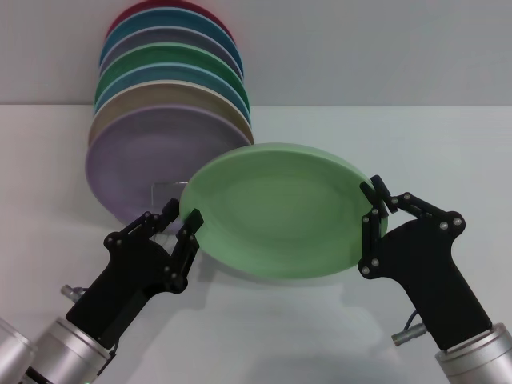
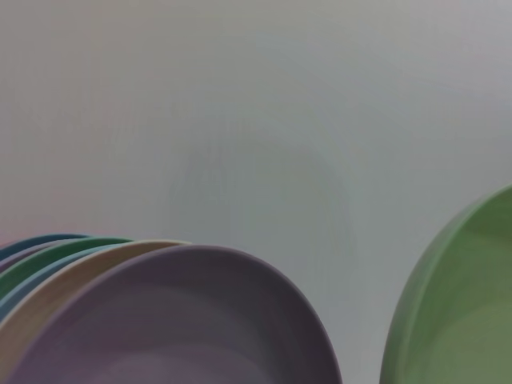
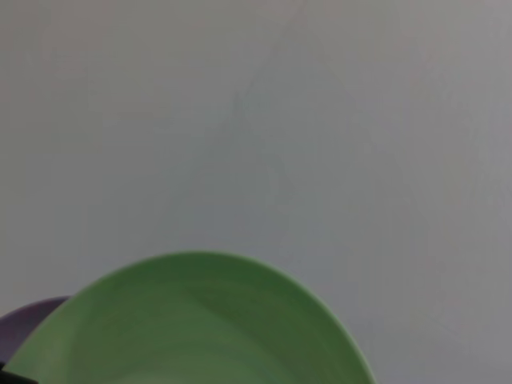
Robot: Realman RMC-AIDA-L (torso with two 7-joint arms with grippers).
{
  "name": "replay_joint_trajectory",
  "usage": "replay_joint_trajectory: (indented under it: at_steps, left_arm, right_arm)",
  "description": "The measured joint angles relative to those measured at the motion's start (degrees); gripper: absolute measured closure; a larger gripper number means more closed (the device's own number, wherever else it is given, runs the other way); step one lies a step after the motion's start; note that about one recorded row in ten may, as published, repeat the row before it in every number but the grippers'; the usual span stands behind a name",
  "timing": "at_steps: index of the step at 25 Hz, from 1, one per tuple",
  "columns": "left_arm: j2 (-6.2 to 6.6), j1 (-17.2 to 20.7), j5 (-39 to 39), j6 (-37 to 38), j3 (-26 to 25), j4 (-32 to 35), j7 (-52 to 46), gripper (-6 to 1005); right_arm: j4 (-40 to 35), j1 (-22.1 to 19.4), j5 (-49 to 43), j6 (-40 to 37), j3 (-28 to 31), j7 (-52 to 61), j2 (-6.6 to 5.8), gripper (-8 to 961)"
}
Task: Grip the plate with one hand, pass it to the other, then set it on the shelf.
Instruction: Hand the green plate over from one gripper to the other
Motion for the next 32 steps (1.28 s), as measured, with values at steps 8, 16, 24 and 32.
replay_joint_trajectory:
  at_steps: [8, 16, 24, 32]
  left_arm:
    - [0.00, -0.64, 0.01, -0.22, 0.00, 0.00, 0.00, 702]
    - [0.00, -0.64, 0.05, -0.25, 0.00, 0.04, 1.60, 770]
    - [-0.07, -0.78, 0.07, -1.00, 0.00, -0.10, 2.15, 888]
    - [-0.09, -0.97, 0.02, -1.08, -0.12, -0.36, 2.20, 918]
  right_arm:
    - [0.00, 0.30, 0.03, -0.01, 0.06, 0.00, 0.00, 934]
    - [0.00, 0.44, 0.22, -0.01, 0.02, 0.01, 0.00, 935]
    - [-0.05, 0.53, 0.77, -0.01, 0.02, 0.19, 0.00, 935]
    - [-0.01, 0.63, 0.78, 0.00, 0.00, 0.17, -0.06, 935]
